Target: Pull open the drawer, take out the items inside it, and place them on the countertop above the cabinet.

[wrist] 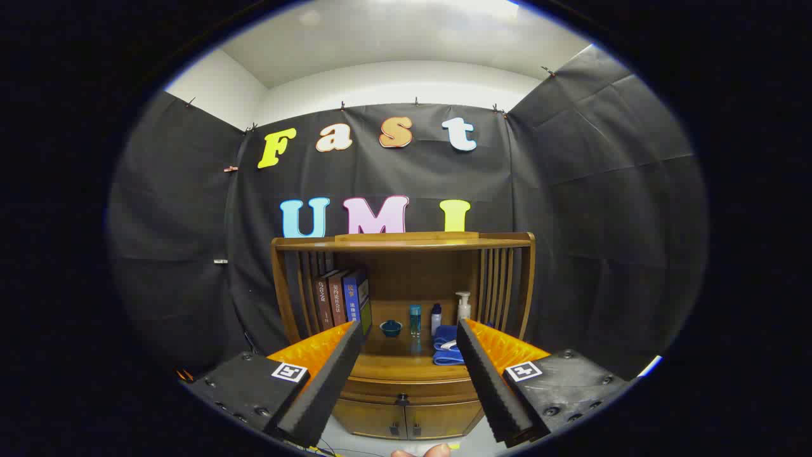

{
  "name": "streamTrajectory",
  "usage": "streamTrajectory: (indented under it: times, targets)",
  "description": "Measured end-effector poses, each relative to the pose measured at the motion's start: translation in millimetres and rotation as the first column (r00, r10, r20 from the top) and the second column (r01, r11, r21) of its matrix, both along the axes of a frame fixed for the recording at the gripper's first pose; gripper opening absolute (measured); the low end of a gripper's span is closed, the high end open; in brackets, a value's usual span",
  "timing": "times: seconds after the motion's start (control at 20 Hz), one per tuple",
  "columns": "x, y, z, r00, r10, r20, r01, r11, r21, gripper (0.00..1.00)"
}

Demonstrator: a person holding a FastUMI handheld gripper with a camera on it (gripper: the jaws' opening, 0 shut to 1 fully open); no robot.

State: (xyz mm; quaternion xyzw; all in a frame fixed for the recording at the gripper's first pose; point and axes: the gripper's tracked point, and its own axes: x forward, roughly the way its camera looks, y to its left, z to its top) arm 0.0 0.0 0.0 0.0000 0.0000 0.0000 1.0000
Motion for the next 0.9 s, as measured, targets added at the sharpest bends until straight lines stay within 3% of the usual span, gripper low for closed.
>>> streamTrajectory:
  times: [0.9]
  targets:
    - [9.5, 3.8, 1.8, 1.000, -0.004, 0.016, 0.004, 1.000, 0.000, 0.98]
